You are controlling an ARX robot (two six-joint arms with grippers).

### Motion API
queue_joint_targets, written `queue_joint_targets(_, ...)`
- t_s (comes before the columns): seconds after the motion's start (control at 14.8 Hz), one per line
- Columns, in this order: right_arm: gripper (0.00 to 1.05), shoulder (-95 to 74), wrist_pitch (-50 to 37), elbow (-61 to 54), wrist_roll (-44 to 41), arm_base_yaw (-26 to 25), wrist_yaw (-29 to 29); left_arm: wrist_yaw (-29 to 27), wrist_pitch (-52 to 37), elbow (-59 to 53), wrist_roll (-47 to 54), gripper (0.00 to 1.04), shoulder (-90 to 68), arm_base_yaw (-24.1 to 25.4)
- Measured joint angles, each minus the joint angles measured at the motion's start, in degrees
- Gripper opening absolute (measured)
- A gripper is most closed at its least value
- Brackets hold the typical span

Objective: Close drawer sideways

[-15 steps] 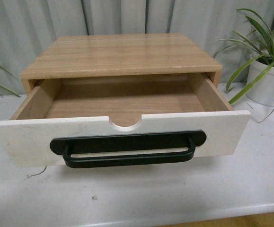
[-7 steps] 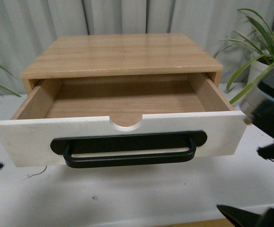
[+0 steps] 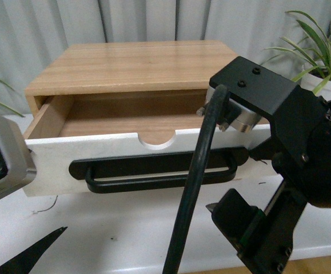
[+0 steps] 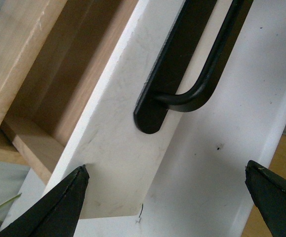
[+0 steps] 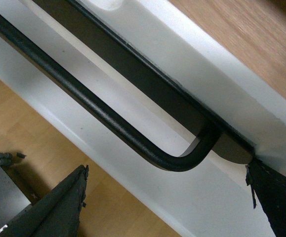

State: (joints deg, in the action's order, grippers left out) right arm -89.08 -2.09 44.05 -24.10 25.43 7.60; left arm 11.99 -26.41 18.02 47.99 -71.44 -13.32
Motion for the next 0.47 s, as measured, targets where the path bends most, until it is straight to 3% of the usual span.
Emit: queue_joint_targets(0.47, 0.98, -12.9, -0.6, 17.3, -4.1, -2.6, 0.5, -2.7, -7.9, 11.5, -1.5, 0.98, -18.5, 0.5)
